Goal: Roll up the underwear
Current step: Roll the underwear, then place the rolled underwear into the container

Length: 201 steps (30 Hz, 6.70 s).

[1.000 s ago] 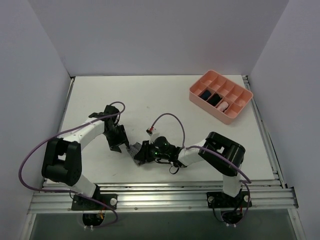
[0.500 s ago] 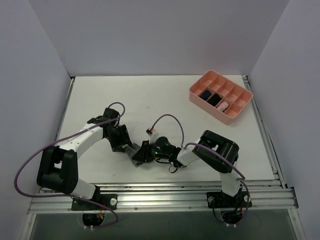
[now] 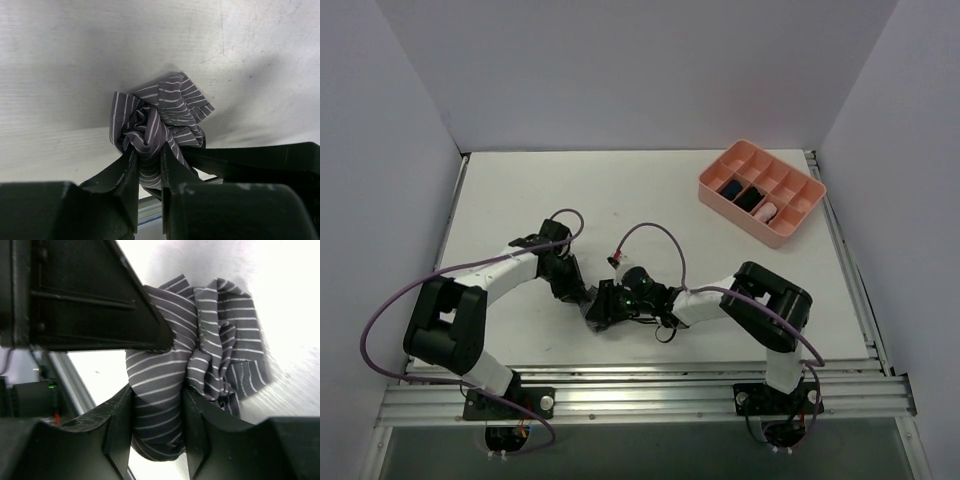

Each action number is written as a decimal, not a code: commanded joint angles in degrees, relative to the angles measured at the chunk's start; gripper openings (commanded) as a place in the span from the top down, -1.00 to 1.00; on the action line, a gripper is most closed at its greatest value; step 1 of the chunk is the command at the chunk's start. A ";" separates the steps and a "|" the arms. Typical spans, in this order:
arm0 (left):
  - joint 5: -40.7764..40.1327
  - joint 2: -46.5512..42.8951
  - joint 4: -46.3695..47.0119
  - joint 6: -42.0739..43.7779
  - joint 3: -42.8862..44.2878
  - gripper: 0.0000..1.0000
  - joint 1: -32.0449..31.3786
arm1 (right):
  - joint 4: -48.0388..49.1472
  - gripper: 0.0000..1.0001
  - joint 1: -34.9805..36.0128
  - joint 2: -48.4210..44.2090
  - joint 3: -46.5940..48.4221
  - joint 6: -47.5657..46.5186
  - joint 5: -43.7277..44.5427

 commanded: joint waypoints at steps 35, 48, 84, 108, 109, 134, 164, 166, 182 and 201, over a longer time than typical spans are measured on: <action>-6.10 12.44 -10.39 0.22 8.65 0.76 -9.26 | -60.50 0.00 19.71 -0.08 29.87 -32.03 45.03; -6.45 11.65 -12.23 -0.65 8.83 0.76 -9.26 | -56.02 0.47 17.79 0.37 23.28 -25.64 41.08; 7.78 -5.23 2.00 0.23 -1.27 -0.11 5.24 | -11.03 1.00 -9.46 6.08 -6.78 -1.63 -12.88; 4.97 6.10 3.41 -2.77 5.22 -0.06 -1.17 | -10.45 1.00 -12.37 8.98 -4.86 1.64 -23.80; 5.23 6.63 3.41 -2.86 5.83 -0.03 -1.78 | -11.53 1.00 -12.46 8.80 -4.42 0.85 -23.44; -7.51 18.06 -14.69 -0.66 19.64 0.95 -9.52 | -41.77 -0.06 -12.02 -10.26 9.82 -8.04 1.69; -9.00 18.85 -16.71 -2.33 20.61 0.95 -10.84 | -29.39 -0.47 -12.37 -3.42 8.16 -14.80 -3.93; -9.00 18.94 -16.80 -2.33 20.60 0.95 -10.75 | -29.30 -0.40 -12.11 -3.15 7.98 -15.42 -4.19; -7.95 18.85 -16.10 -4.09 19.46 0.95 -10.75 | -25.16 0.47 -7.18 -1.66 3.15 -13.84 -1.65; -4.17 7.26 -26.03 -1.72 29.48 -0.10 -1.36 | -23.40 1.00 -11.40 -9.92 -3.71 -11.38 -7.62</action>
